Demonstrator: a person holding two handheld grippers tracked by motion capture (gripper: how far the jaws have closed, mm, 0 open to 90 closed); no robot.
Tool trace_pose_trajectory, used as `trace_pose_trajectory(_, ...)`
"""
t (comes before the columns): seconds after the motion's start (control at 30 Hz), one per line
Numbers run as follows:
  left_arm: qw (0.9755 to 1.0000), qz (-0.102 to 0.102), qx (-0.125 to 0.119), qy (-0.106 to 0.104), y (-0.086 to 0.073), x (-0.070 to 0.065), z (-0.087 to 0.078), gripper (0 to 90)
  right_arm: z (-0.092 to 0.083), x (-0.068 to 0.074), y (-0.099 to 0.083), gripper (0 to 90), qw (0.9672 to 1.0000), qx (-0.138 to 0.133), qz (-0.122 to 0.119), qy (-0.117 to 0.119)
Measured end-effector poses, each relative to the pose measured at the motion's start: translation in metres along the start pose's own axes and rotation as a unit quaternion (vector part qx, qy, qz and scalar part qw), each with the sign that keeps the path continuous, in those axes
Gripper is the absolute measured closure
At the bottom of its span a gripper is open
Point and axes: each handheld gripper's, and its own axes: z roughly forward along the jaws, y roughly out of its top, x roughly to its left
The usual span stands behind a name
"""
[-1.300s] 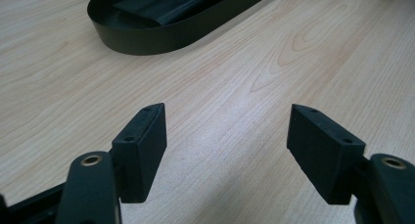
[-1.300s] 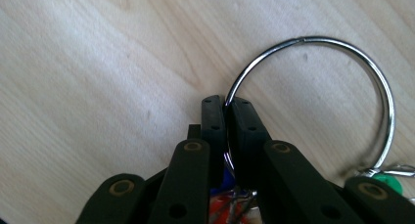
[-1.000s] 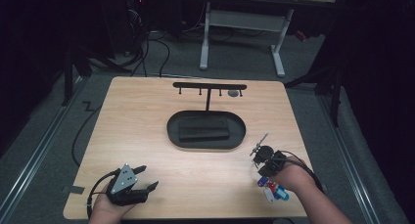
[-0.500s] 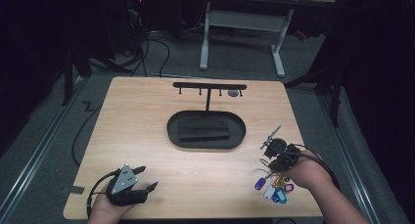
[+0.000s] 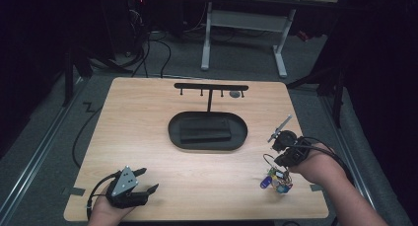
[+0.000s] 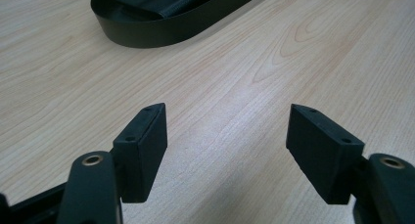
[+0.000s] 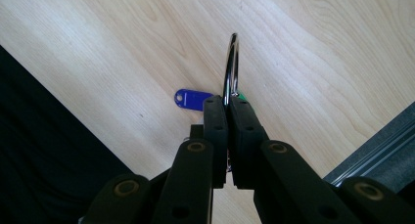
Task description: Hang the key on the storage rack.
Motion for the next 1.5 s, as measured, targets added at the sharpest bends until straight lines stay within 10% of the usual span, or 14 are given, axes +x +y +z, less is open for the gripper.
trace_pose_trajectory(0.8,1.0000,-0.002,-0.003,-0.005,-0.001,0.000,-0.001,32.3,-0.055,-0.009,0.036,87.4,0.9984,-0.056,0.004,-0.012)
trace_pose_trajectory(1.5,0.9999,-0.006,-0.008,-0.009,-0.002,0.001,-0.002,32.2,-0.043,-0.021,0.074,87.5,0.9990,-0.043,-0.005,-0.007)
